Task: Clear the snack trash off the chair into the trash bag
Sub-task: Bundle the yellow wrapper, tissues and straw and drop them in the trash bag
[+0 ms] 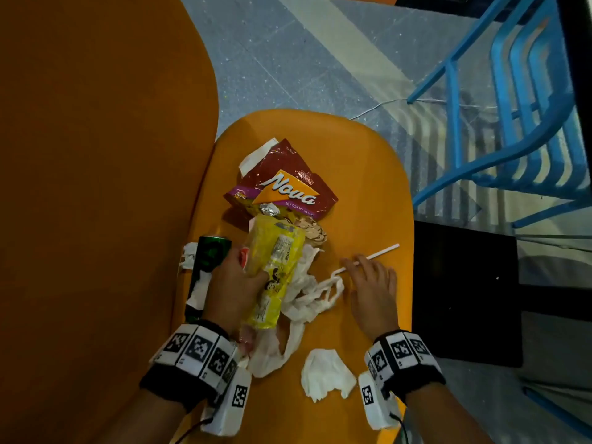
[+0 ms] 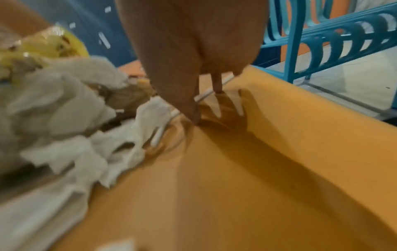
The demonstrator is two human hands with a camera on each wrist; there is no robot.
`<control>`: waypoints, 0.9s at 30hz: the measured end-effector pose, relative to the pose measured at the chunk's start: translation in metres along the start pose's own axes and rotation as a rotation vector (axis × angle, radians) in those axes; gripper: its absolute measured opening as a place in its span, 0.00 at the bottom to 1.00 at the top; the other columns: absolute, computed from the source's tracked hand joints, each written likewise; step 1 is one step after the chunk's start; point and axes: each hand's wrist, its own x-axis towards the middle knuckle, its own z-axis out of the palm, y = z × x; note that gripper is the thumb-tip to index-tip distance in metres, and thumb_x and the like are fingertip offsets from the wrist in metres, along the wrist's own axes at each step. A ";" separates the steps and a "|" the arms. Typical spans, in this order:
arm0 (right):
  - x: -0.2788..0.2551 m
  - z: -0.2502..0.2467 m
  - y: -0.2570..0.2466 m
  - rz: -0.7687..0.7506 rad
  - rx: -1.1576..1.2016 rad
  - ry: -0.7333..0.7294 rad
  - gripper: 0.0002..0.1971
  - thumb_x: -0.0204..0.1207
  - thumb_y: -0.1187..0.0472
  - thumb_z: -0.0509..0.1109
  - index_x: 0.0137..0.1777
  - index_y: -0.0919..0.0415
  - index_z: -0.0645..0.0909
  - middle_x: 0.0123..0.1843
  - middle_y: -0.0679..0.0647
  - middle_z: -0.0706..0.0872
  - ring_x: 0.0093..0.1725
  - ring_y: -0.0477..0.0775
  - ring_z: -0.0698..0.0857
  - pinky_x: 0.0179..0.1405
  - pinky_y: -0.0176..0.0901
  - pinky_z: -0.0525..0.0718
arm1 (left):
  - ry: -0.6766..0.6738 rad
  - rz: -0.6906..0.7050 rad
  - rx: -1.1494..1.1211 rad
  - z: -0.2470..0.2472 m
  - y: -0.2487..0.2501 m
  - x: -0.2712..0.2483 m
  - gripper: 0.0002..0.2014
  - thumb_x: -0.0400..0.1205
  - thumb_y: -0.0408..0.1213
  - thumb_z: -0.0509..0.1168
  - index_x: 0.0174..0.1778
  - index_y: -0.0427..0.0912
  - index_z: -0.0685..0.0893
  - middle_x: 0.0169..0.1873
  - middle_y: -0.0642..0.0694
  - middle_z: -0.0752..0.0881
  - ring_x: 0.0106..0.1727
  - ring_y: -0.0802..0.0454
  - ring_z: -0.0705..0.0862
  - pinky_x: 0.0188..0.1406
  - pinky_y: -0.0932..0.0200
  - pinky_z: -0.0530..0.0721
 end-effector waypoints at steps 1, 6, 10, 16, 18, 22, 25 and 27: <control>0.000 0.003 0.002 -0.024 -0.055 0.033 0.23 0.65 0.67 0.68 0.62 0.53 0.79 0.61 0.57 0.85 0.61 0.63 0.76 0.69 0.58 0.64 | -0.005 0.006 0.090 0.004 -0.002 0.002 0.24 0.70 0.34 0.71 0.63 0.40 0.76 0.53 0.39 0.82 0.57 0.40 0.79 0.56 0.47 0.78; -0.005 0.005 0.008 -0.063 -0.132 0.111 0.06 0.69 0.57 0.63 0.35 0.57 0.80 0.34 0.55 0.85 0.38 0.60 0.81 0.48 0.46 0.67 | -0.009 0.056 0.412 0.020 -0.003 0.008 0.37 0.66 0.44 0.73 0.72 0.46 0.70 0.77 0.37 0.61 0.77 0.36 0.57 0.76 0.39 0.60; -0.021 0.006 0.008 -0.025 -0.030 -0.031 0.06 0.67 0.66 0.73 0.44 0.61 0.82 0.43 0.59 0.86 0.42 0.62 0.84 0.40 0.49 0.82 | -0.204 0.033 0.473 0.024 0.001 0.017 0.46 0.68 0.47 0.72 0.79 0.45 0.55 0.82 0.39 0.52 0.81 0.34 0.50 0.81 0.36 0.53; -0.029 0.004 -0.006 0.198 0.421 -0.085 0.17 0.79 0.65 0.61 0.67 0.65 0.73 0.66 0.63 0.75 0.64 0.63 0.74 0.64 0.45 0.71 | -0.286 -0.034 0.453 0.026 0.013 0.019 0.46 0.70 0.46 0.71 0.78 0.41 0.52 0.78 0.37 0.64 0.78 0.33 0.58 0.78 0.40 0.56; -0.030 0.001 -0.019 0.323 0.702 -0.092 0.18 0.82 0.58 0.57 0.69 0.64 0.72 0.64 0.59 0.72 0.63 0.55 0.72 0.59 0.33 0.67 | -0.268 -0.069 0.409 0.028 0.010 0.018 0.45 0.69 0.47 0.72 0.77 0.41 0.55 0.76 0.37 0.68 0.76 0.33 0.60 0.78 0.40 0.58; -0.026 0.013 -0.044 0.499 1.042 -0.121 0.30 0.75 0.37 0.57 0.67 0.59 0.75 0.66 0.61 0.77 0.63 0.56 0.76 0.67 0.58 0.77 | -0.360 -0.199 0.264 0.040 0.007 0.001 0.47 0.63 0.51 0.70 0.76 0.42 0.58 0.73 0.37 0.72 0.73 0.34 0.70 0.75 0.38 0.68; -0.021 0.034 -0.051 0.613 1.155 -0.191 0.40 0.66 0.30 0.59 0.75 0.53 0.68 0.76 0.58 0.73 0.73 0.61 0.73 0.72 0.64 0.73 | -0.368 -0.265 0.155 0.052 0.001 -0.015 0.49 0.58 0.56 0.66 0.75 0.48 0.59 0.72 0.40 0.75 0.72 0.34 0.72 0.73 0.39 0.71; -0.019 0.029 -0.063 0.692 1.313 -0.236 0.41 0.65 0.28 0.61 0.76 0.48 0.65 0.78 0.55 0.72 0.75 0.60 0.73 0.73 0.63 0.73 | -0.373 -0.299 0.076 0.056 -0.003 -0.017 0.48 0.56 0.60 0.66 0.74 0.51 0.61 0.71 0.42 0.76 0.71 0.35 0.73 0.72 0.39 0.72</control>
